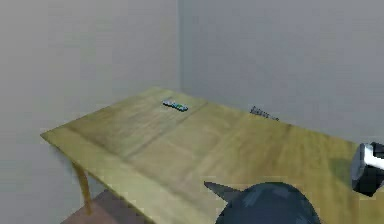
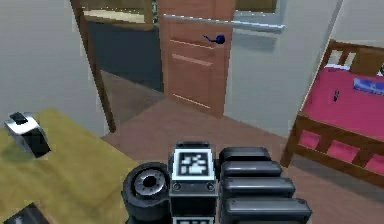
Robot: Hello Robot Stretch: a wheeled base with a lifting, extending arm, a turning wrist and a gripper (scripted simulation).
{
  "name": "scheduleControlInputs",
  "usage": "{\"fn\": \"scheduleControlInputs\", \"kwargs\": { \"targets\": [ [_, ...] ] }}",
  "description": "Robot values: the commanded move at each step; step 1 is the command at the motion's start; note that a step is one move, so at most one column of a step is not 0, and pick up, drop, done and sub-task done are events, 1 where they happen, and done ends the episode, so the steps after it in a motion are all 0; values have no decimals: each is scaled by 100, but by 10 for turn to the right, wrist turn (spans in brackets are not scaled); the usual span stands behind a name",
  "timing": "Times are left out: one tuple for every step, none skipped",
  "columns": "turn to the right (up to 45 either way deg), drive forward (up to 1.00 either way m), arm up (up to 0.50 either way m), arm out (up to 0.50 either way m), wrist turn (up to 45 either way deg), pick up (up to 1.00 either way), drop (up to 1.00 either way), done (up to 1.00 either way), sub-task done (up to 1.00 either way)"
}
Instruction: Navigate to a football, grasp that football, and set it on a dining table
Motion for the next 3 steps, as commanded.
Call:
{"fn": "scheduleControlInputs", "kwargs": {
  "targets": [
    [-450,0,0,0,0,0,0,0,0],
    [-30,0,0,0,0,0,0,0,0],
    [450,0,0,0,0,0,0,0,0]
  ]
}}
